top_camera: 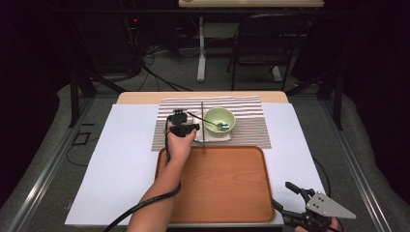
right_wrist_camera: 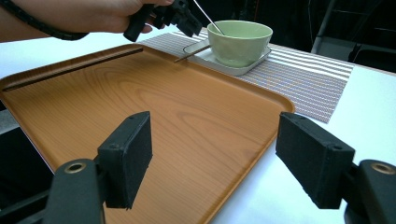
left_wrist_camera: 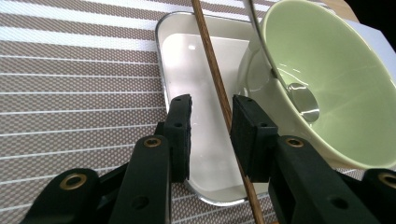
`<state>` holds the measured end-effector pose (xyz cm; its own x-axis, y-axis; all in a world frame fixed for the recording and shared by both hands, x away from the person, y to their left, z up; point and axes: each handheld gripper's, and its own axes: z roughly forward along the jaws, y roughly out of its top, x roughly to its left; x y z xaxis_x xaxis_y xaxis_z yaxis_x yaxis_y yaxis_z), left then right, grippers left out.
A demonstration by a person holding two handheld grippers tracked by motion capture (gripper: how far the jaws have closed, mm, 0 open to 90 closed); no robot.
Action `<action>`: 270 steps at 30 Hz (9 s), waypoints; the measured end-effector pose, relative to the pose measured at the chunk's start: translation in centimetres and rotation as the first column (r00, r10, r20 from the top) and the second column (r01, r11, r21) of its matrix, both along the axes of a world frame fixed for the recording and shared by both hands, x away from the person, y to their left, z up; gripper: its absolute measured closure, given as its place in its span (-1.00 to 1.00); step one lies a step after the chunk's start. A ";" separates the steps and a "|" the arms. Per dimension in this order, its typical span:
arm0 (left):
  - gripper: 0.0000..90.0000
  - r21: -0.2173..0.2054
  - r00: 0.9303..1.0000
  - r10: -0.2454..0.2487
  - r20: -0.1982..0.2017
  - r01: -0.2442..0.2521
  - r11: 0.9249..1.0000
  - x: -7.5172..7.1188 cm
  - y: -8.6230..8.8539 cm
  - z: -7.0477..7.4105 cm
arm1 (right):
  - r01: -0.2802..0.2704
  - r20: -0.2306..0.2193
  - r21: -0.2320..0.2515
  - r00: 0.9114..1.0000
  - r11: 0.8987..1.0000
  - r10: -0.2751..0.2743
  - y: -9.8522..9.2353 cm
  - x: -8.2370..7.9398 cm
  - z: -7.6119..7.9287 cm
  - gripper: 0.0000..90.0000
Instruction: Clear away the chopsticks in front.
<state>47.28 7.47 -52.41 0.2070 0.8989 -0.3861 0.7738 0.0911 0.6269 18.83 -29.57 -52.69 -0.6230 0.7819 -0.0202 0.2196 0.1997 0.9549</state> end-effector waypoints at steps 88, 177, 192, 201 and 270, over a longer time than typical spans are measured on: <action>0.90 -0.164 0.981 0.162 -0.104 -0.178 0.970 -1.9 5.1 2.9 | -0.005 0.002 -0.004 1.000 1.000 0.005 0.1 0.0 0.0 -0.41; 0.89 0.109 0.986 0.139 -0.090 -0.129 0.986 -20.6 7.1 -1.3 | 0.001 -0.004 -0.003 1.000 1.000 -0.001 0.1 0.1 0.0 -0.41; 0.88 0.126 0.984 0.150 -0.093 -0.138 0.982 -20.9 6.8 -2.0 | -0.001 0.001 -0.004 1.000 1.000 0.001 0.1 0.0 0.0 -0.41; 0.89 0.128 0.982 0.168 -0.084 -0.157 0.979 -21.0 6.8 -2.1 | -0.002 0.001 -0.005 1.000 1.000 0.002 0.1 0.0 0.0 -0.42; -0.19 0.096 0.987 0.076 0.139 -0.090 0.991 -19.6 6.6 0.9 | -0.005 -0.003 -0.006 1.000 1.000 0.005 0.2 0.1 0.0 -0.42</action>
<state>27.69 14.03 -51.47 0.1745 0.9481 -0.2658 0.6737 0.0819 0.7344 18.97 -29.41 -52.68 -0.6267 0.7789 -0.0228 0.2215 0.2061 0.9531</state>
